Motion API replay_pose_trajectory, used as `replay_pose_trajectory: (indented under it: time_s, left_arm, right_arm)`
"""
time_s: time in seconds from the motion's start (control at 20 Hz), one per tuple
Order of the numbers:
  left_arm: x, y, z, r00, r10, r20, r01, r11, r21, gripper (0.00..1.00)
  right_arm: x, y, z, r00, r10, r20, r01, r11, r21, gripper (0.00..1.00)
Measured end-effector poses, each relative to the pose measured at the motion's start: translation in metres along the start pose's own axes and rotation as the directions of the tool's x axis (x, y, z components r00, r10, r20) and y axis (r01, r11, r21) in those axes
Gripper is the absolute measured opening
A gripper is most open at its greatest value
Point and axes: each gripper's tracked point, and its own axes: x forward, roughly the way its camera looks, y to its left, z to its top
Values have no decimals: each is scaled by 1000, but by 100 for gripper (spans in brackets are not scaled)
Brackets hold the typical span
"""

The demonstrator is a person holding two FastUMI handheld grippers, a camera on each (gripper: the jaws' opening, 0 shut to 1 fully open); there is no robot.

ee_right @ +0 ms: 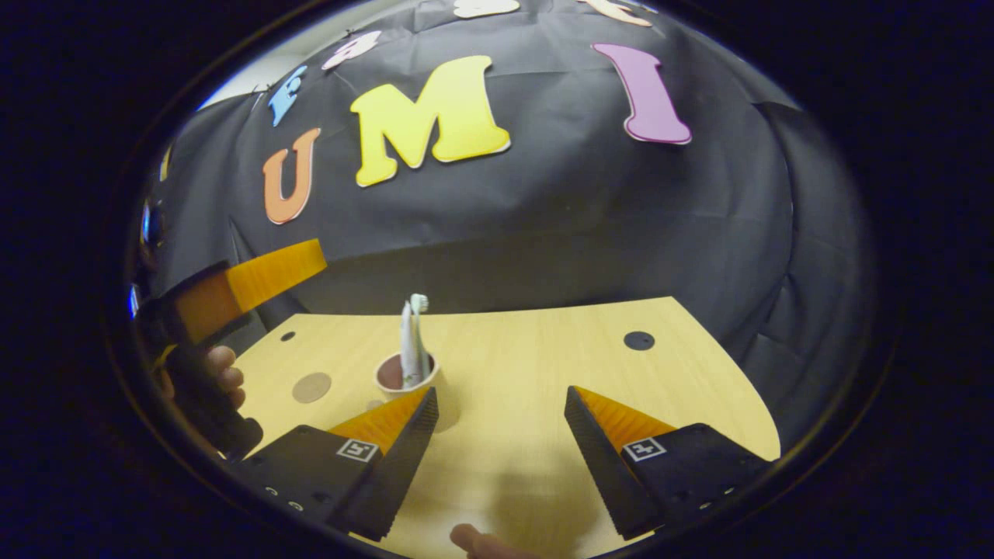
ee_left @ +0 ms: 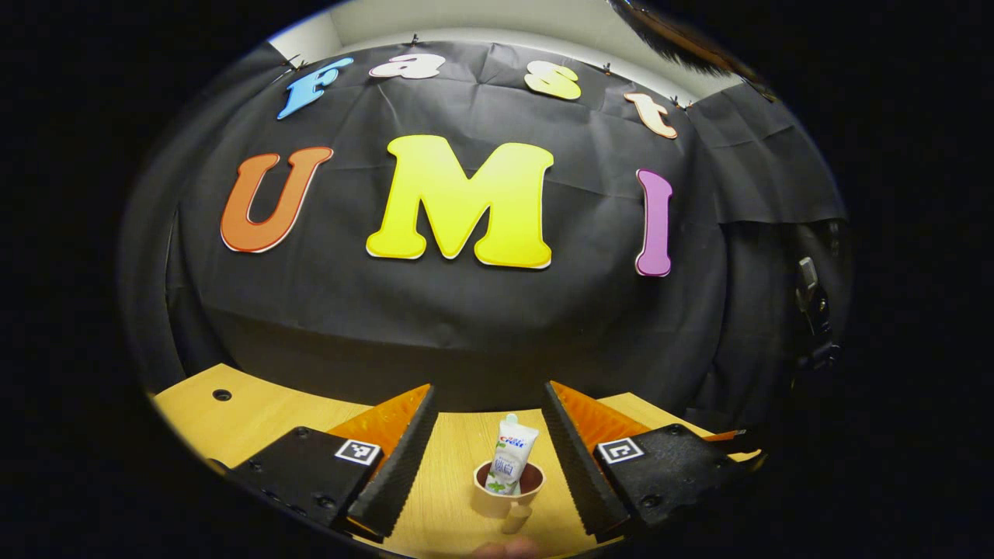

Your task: Put the toothbrush and toothpaste on the desktop into the cup, then pick up the cup and place it on the coaster on the desktop.

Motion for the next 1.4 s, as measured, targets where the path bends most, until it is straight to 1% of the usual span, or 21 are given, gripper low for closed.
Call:
replay_pose_trajectory:
  time_s: [0.05, 0.15, 0.2, 0.3, 0.4, 0.55, 0.65, 0.7, 0.75, 0.8, 0.9, 0.95, 1.0, 1.05, 1.1, 1.15, 1.2, 1.25, 1.3, 1.35, 1.4]
  left_arm:
    - [-13, 13, 2, 1000, 26, -13, -26, 1000, -3, 89]
    - [-32, 32, 2, 997, 66, -32, -66, 998, -9, 90]
    - [-44, 45, 3, 995, 94, -36, -95, 996, -7, 92]
    - [-64, 75, 5, 984, 174, -30, -173, 985, 26, 93]
    - [-89, 106, 3, 974, 224, -25, -222, 973, 63, 93]
    - [-116, 128, 4, 969, 248, -16, -246, 967, 62, 93]
    - [-135, 141, 9, 962, 271, -18, -269, 960, 76, 93]
    - [-146, 143, 14, 963, 270, -19, -268, 961, 69, 93]
    - [-157, 143, 21, 962, 272, -24, -270, 960, 70, 93]
    - [-166, 144, 26, 962, 271, -24, -269, 960, 75, 93]
    - [-182, 146, 40, 960, 280, -21, -277, 956, 96, 93]
    - [-191, 146, 48, 960, 279, -26, -275, 956, 100, 93]
    - [-201, 148, 60, 959, 281, -29, -277, 955, 103, 93]
    - [-210, 151, 71, 959, 283, -28, -279, 954, 107, 93]
    - [-216, 155, 80, 956, 292, -22, -288, 951, 113, 93]
    - [-224, 160, 91, 953, 303, -17, -298, 946, 123, 93]
    - [-236, 168, 110, 945, 326, 9, -323, 934, 153, 93]
    - [-243, 169, 121, 943, 333, 24, -332, 927, 174, 93]
    - [-248, 170, 126, 940, 339, 31, -338, 922, 190, 93]
    - [-253, 170, 129, 939, 343, 33, -343, 917, 202, 93]
    - [-258, 169, 130, 938, 344, 30, -343, 917, 205, 93]
  right_arm:
    - [-4, 18, -1, 999, 17, -29, -17, 1000, 6, 97]
    - [-4, 40, 0, 998, 39, -58, -38, 999, 19, 97]
    - [-3, 48, 0, 997, 42, -67, -41, 999, 12, 97]
    - [2, 61, -2, 996, 29, -85, -30, 999, -15, 97]
    - [9, 79, -11, 992, 22, -127, -27, 999, -33, 97]
    - [22, 97, -23, 982, 15, -186, -15, 1000, 4, 97]
    - [32, 100, -34, 964, -27, -264, 30, 1000, 9, 97]
    - [40, 102, -40, 948, -41, -315, 50, 998, 22, 97]
    - [46, 102, -47, 924, -59, -377, 77, 996, 34, 94]
    - [51, 103, -53, 903, -64, -426, 92, 995, 47, 97]
    - [55, 104, -62, 849, -69, -524, 139, 986, 96, 97]
    - [65, 107, -64, 827, -51, -560, 153, 979, 136, 96]
    - [71, 104, -67, 795, -64, -603, 181, 974, 135, 96]
    - [74, 101, -73, 755, -80, -651, 194, 975, 105, 96]
    - [79, 98, -76, 739, -92, -667, 202, 975, 89, 96]
    - [83, 96, -80, 710, -112, -696, 211, 976, 58, 94]
    - [86, 96, -87, 666, -122, -736, 197, 980, 15, 94]
    - [89, 99, -92, 645, -118, -755, 184, 983, 3, 94]
    - [93, 101, -94, 638, -122, -760, 181, 984, -5, 94]
    - [95, 101, -99, 625, -129, -770, 185, 983, -15, 90]
    - [95, 97, -104, 601, -156, -784, 195, 980, -45, 86]
